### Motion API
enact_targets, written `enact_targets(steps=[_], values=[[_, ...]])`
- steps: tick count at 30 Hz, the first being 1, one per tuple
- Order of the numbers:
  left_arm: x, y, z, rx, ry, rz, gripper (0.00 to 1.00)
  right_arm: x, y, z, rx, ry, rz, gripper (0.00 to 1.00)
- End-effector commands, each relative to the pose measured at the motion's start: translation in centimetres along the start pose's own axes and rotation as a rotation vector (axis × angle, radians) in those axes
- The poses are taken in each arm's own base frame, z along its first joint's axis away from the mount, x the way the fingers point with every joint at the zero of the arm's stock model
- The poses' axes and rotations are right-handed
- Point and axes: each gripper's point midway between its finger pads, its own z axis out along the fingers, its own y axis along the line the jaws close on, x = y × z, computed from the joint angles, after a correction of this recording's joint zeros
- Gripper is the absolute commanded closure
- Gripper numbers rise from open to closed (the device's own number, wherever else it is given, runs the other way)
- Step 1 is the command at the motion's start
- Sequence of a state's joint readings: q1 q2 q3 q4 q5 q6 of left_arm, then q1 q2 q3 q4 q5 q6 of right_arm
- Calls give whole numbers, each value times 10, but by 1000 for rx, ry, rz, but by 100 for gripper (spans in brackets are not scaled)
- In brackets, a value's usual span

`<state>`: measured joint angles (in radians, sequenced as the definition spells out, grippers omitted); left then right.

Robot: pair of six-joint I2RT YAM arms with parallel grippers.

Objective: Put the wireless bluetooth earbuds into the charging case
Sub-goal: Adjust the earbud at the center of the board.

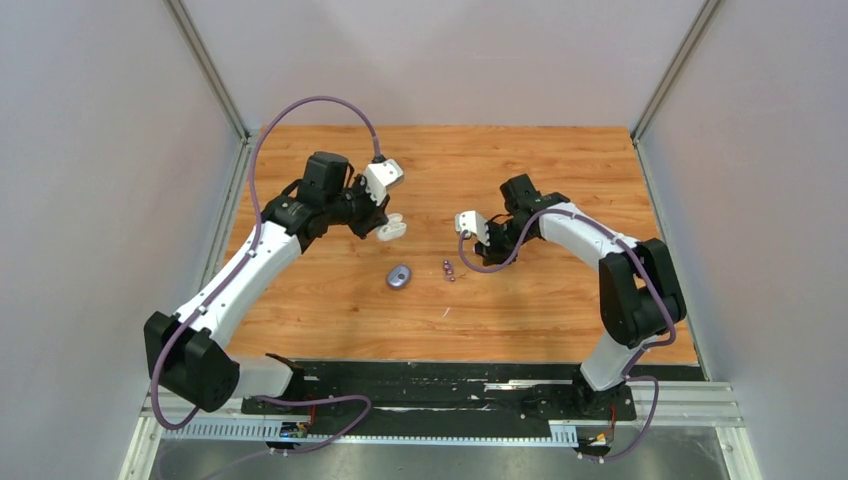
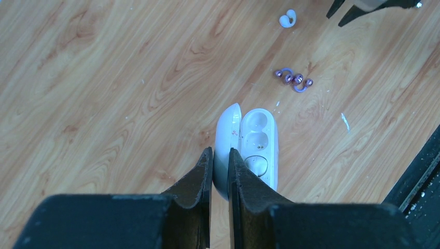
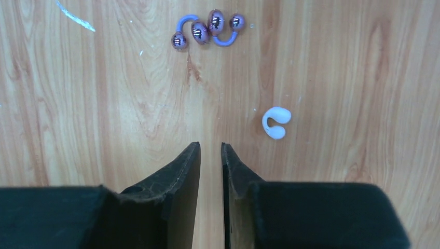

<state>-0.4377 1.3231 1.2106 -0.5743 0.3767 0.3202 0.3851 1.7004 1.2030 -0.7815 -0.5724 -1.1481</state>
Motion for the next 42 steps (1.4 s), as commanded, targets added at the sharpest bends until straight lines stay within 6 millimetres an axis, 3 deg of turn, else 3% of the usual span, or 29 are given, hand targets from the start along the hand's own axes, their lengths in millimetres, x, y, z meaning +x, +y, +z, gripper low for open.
enact_targets(steps=[1,12,21,35,42], values=[[-7,3,-13,-36,-24,2,100,-19,-26,6,117,-93,-206,78],[-7,6,-15,-52,-31,-10,100,-7,-53,32,182,-67,-251,80],[-6,8,-14,-56,-25,-15,100,12,-58,48,159,-13,-222,80],[-5,12,-9,-52,-25,-33,100,32,-75,57,200,77,-180,80],[-5,12,-9,-48,-25,-34,100,29,-93,53,275,86,-168,77]])
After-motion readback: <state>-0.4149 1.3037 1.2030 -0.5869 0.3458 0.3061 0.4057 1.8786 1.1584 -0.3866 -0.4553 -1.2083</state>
